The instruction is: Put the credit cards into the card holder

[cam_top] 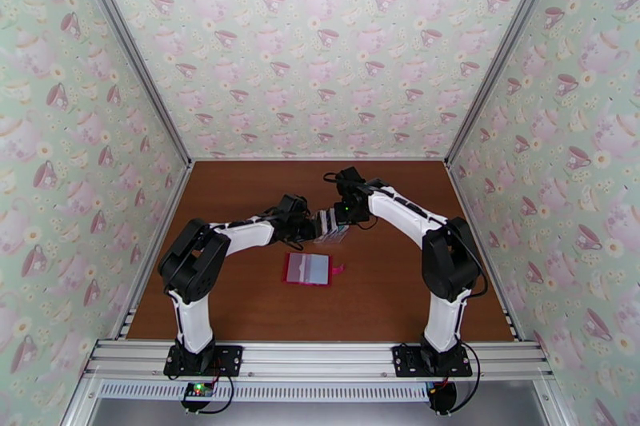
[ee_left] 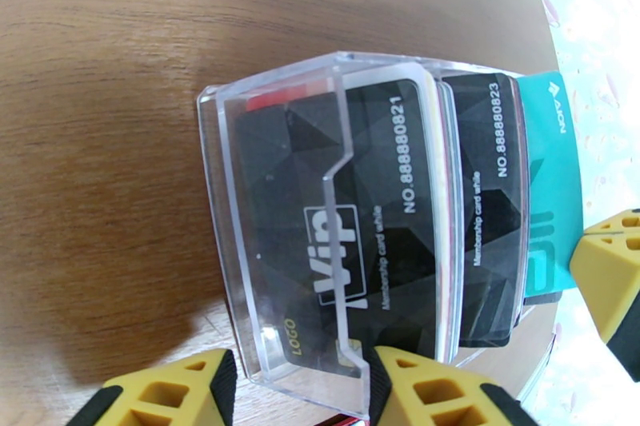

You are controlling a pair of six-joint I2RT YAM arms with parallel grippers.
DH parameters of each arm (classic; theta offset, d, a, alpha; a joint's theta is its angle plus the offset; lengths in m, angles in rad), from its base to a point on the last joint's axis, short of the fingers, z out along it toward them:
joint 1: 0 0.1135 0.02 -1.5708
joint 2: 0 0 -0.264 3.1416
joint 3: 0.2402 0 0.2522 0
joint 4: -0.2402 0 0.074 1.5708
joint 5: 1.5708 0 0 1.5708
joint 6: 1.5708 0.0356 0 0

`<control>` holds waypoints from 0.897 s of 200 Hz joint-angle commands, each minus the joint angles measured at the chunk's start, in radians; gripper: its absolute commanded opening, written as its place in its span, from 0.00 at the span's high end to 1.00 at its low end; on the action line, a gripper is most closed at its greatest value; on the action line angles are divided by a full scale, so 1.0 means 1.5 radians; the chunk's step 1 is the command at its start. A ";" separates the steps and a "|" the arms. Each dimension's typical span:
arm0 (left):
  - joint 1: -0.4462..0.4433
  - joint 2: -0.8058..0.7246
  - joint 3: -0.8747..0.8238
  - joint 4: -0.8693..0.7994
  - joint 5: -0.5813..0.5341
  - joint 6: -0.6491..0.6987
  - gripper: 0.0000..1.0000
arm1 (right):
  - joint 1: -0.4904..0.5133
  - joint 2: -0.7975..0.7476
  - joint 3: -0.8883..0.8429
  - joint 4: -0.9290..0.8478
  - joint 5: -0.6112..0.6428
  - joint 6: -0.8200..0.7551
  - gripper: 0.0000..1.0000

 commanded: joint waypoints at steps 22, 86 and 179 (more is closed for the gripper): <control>0.011 0.016 -0.020 -0.056 -0.016 0.010 0.51 | 0.016 0.014 0.012 -0.011 -0.043 -0.009 0.98; 0.011 0.016 -0.022 -0.056 -0.016 0.010 0.51 | 0.017 0.034 0.019 -0.016 -0.049 -0.006 0.92; 0.009 0.021 -0.024 -0.047 0.000 0.007 0.52 | 0.023 0.006 0.042 -0.063 0.055 -0.005 0.98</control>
